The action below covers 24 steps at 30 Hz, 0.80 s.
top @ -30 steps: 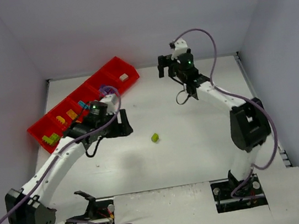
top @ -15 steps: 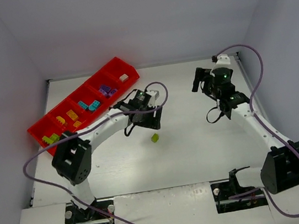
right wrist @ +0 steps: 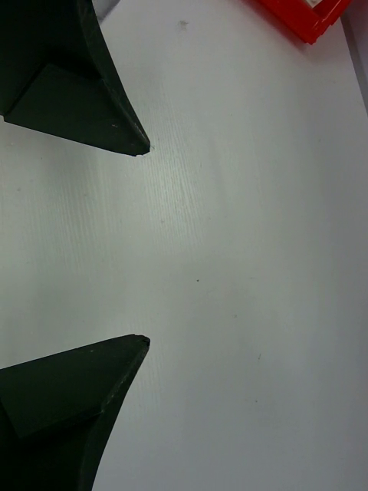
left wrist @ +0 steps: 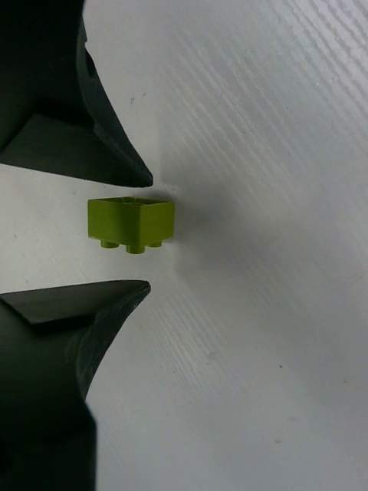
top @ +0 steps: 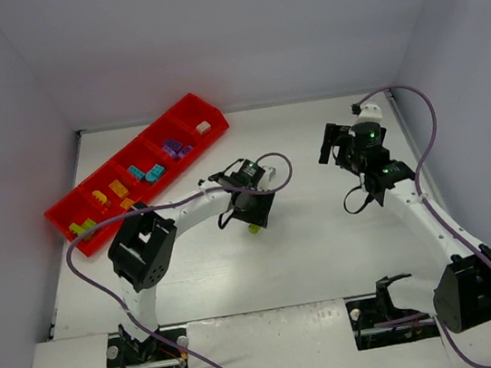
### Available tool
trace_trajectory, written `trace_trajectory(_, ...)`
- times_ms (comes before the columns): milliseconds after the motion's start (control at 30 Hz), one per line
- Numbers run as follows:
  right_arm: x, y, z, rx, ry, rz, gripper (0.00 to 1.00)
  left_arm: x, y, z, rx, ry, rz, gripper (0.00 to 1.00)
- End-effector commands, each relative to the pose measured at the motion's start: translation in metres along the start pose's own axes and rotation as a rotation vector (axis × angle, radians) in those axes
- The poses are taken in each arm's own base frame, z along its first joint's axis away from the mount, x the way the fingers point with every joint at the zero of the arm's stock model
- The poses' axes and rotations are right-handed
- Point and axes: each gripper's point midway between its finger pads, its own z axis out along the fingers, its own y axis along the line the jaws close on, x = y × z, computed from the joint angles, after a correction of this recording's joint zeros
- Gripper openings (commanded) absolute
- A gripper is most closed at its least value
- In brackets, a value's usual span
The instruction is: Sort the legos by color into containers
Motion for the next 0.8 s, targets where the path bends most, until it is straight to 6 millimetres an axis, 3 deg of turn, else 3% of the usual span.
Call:
trace_trajectory(0,-0.013,0.003,-0.006,-0.016,-0.049,0.037,1.00,-0.007,-0.008,-0.011,0.022,-0.044,0.036,0.44)
trace_trajectory(200,-0.010,0.001,-0.007,-0.007,-0.049,0.051,1.00,-0.002,0.006,-0.004,-0.051,-0.040,0.031,0.09)
trace_trajectory(267,-0.011,0.002,-0.008,-0.012,-0.049,0.050,1.00,-0.005,0.009,-0.012,-0.078,-0.065,0.008,0.00)
trace_trajectory(367,-0.013,0.005,-0.009,-0.028,-0.053,0.055,0.99,-0.019,0.025,-0.046,-0.155,-0.171,-0.051,0.00)
trace_trajectory(400,-0.014,0.006,-0.009,-0.034,-0.052,0.058,0.99,-0.029,0.040,-0.070,-0.194,-0.234,-0.097,0.00)
trace_trajectory(500,-0.016,0.010,-0.009,-0.048,-0.054,0.061,0.99,-0.029,0.084,-0.117,-0.315,-0.317,-0.239,0.00)
trace_trajectory(533,-0.015,0.011,-0.007,-0.054,-0.047,0.059,0.99,-0.021,0.116,-0.130,-0.375,-0.316,-0.322,0.00)
trace_trajectory(600,-0.015,0.015,-0.005,-0.068,-0.041,0.058,0.99,-0.017,0.150,-0.164,-0.451,-0.375,-0.403,0.00)
trace_trajectory(633,-0.014,0.018,-0.004,-0.082,-0.032,0.060,0.99,-0.008,0.181,-0.179,-0.513,-0.379,-0.468,0.00)
trace_trajectory(767,-0.013,0.023,-0.002,-0.103,-0.026,0.068,0.98,0.022,0.253,-0.222,-0.645,-0.407,-0.659,0.00)
